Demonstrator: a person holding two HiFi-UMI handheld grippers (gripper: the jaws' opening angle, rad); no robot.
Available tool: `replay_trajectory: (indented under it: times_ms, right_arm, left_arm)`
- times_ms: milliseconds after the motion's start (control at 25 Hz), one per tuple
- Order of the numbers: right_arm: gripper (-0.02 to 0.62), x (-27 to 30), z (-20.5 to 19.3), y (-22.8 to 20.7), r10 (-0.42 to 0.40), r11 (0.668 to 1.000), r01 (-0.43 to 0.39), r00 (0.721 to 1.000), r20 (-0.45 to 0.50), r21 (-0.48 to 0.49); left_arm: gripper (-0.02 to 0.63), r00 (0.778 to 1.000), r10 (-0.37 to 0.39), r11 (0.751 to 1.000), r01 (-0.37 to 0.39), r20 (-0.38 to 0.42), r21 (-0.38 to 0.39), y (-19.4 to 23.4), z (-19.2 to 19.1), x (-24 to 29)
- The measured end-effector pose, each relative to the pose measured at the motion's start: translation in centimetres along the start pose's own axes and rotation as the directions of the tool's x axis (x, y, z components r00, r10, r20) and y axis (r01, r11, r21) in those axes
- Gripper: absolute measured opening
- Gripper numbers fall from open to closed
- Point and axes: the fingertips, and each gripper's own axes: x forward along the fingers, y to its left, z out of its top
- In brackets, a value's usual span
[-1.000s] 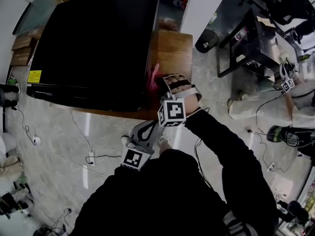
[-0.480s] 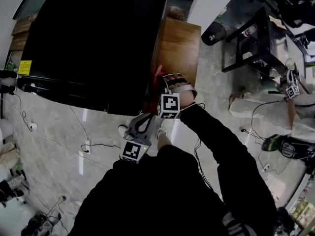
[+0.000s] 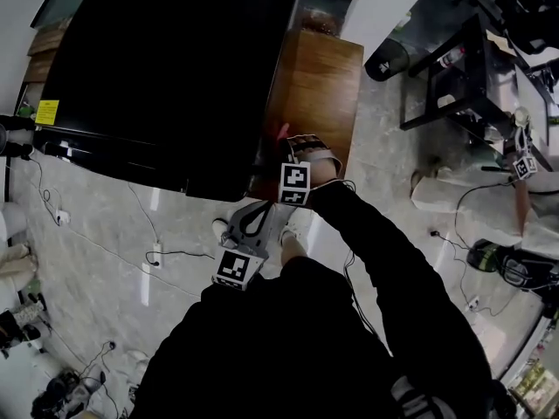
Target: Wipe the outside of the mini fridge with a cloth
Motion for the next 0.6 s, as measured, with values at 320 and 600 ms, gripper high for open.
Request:
replay_trajectory:
  times_ms: [320,600]
  right_arm:
    - [0.058,-2.2,0.2,0.8,0.020,0.996,-0.021,1.000,0.009,0.081]
    - [0.058,-15.1,4.2,1.9,-0.075,0.944,0.041,0.993,0.094,0.328]
  left_arm:
    - [0.006,0.999,0.031,0.999,-0.031,0.024,-0.012,1.0,1.6,-4.1]
    - [0.006,0.998,0.025,1.000,-0.025,0.052,0.006,1.9,3.1,-12.1]
